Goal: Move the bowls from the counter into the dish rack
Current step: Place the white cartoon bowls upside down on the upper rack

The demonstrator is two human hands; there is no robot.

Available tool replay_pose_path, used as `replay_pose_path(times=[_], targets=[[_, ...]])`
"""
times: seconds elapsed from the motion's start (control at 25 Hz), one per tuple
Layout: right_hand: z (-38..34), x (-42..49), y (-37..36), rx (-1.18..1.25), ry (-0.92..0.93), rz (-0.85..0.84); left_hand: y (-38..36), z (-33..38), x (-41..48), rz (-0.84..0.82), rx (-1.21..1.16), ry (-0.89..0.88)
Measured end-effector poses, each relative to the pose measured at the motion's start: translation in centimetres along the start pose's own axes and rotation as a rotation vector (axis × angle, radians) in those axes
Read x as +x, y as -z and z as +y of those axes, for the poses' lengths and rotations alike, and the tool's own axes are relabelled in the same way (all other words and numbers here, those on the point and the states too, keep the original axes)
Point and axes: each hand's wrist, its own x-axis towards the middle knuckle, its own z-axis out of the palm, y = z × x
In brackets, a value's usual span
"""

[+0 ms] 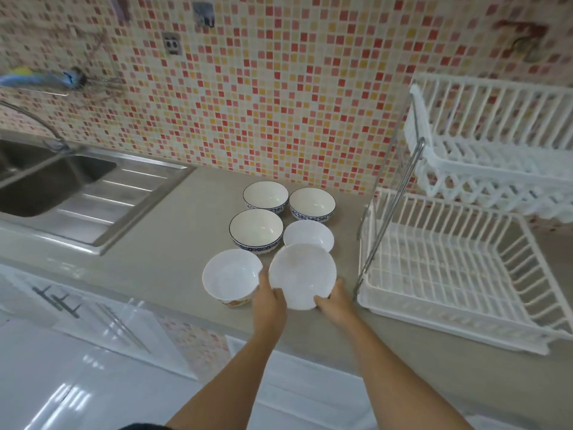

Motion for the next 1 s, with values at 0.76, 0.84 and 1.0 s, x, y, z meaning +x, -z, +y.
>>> replay_pose_path(times=[0.76,0.84,1.0], targets=[[-25.7,-13.8,21.4,0.289,1.014,0.23,6.0,32.1,0.9,-0.227,-0.588,-0.706],[-24.8,-13.8,24.6,0.247,0.976,0.268,4.0,34.3,0.6,-0.317,-0.528,-0.707],[-22.9,-12.3,32.1,0.1,0.794,0.305,-1.5,38.4,0.5,-0.475,-0.344,-0.716]])
